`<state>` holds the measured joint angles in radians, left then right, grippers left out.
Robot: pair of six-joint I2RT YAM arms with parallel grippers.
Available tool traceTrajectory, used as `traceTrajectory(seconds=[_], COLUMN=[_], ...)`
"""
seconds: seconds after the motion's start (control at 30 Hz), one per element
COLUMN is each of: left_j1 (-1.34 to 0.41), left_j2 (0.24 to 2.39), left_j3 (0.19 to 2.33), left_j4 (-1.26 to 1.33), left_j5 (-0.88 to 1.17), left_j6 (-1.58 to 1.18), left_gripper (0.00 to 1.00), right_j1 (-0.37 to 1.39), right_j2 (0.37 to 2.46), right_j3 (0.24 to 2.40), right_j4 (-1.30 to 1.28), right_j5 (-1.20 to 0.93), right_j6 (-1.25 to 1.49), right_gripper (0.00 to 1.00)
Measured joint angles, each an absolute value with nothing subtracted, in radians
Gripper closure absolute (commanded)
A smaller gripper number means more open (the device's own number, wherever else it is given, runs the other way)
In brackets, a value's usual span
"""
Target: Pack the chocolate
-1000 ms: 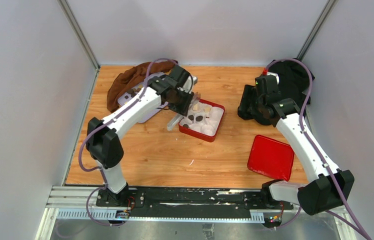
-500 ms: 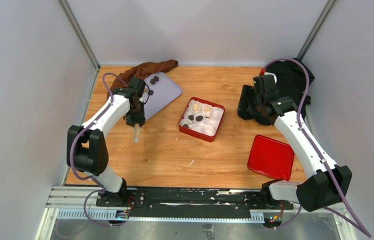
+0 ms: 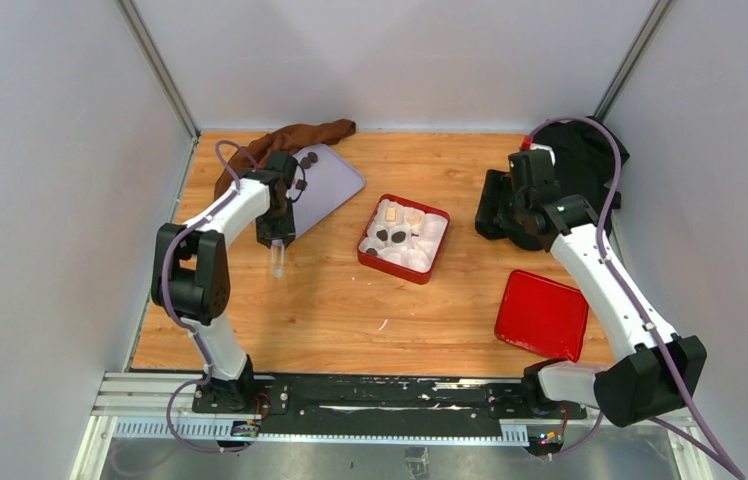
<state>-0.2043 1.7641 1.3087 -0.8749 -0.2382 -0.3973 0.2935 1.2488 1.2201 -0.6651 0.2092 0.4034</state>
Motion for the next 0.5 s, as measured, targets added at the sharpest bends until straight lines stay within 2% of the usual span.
traceTrajectory(seconds=[0.33,0.5], left_j1=[-0.179,-0.174], left_j2=[1.824,1.834], left_j3=[1.383,1.391], left_j4=[-0.857,-0.856], left_j5=[-0.240,-0.239], left_j6=[-0.397,-0.397], left_gripper=[0.59,0.71], right_j1=[0.294,0.294], right_j2=[1.224,1.224], right_j3=[1.220,1.220], right_j4=[-0.665,-0.665], right_j5=[0.210,0.211], right_j6=[0.404,0.404], right_gripper=[0.08,0.08])
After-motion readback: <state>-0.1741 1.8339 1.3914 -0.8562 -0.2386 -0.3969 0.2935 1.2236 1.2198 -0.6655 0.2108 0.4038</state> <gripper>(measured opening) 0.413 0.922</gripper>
